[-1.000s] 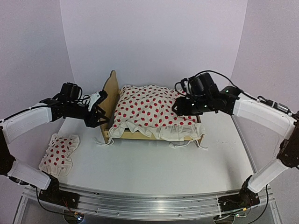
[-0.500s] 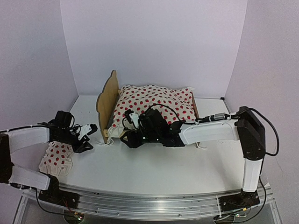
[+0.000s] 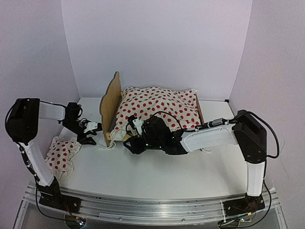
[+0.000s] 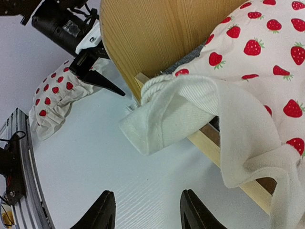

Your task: Set up the pet bed

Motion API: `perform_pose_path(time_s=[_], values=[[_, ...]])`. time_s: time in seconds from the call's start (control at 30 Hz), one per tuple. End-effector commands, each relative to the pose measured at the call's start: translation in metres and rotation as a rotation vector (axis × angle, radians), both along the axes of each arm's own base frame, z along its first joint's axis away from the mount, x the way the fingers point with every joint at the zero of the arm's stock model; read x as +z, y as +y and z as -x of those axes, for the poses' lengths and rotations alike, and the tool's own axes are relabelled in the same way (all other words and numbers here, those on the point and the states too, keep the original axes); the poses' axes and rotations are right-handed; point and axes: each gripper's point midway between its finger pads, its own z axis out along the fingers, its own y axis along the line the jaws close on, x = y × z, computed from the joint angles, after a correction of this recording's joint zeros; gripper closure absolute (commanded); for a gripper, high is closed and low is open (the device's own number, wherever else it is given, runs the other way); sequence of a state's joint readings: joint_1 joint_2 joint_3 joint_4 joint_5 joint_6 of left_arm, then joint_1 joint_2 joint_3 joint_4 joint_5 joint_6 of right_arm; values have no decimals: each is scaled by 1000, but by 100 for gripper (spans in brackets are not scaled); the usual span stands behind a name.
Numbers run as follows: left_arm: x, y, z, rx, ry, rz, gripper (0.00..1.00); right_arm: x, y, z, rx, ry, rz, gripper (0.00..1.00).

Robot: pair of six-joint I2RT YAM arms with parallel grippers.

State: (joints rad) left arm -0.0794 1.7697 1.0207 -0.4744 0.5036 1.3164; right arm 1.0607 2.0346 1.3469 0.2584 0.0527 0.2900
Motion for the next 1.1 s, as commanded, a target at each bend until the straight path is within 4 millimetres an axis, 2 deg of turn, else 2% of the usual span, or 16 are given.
perform_pose_path(time_s=[0.0,0.1,0.2,0.3,0.4,0.43,0.5,0.57,0.67,0.8,0.93,1.07], values=[[-12,-9,5,-199,110,2,42,37,-3,-3,-9,-73,-55,53],[-25,-7,14,-251,199,-8,45,39,-7,-6,-25,-92,-47,52],[-36,-6,11,-254,152,-40,51,41,-9,-7,-32,-108,-40,52],[-46,0,22,-279,142,-90,68,42,-11,-8,-36,-119,-36,51],[-49,8,31,-284,153,-131,95,43,-11,-9,-32,-130,-29,50],[-46,10,32,-275,157,-138,99,43,-10,-9,-32,-133,-29,50],[-34,13,31,-239,159,-136,100,45,-11,-11,-36,-138,-29,50],[-12,14,26,-185,156,-106,100,51,-11,-12,-46,-148,-33,50],[33,12,25,-136,139,-31,100,64,-14,-16,-63,-170,-46,48],[97,1,44,-150,66,55,100,82,-18,-21,-81,-187,-70,47],[157,-12,72,-169,-5,148,100,100,-22,-25,-93,-197,-99,47],[222,-32,86,-158,-90,315,100,121,-20,-24,-76,-194,-147,46]])
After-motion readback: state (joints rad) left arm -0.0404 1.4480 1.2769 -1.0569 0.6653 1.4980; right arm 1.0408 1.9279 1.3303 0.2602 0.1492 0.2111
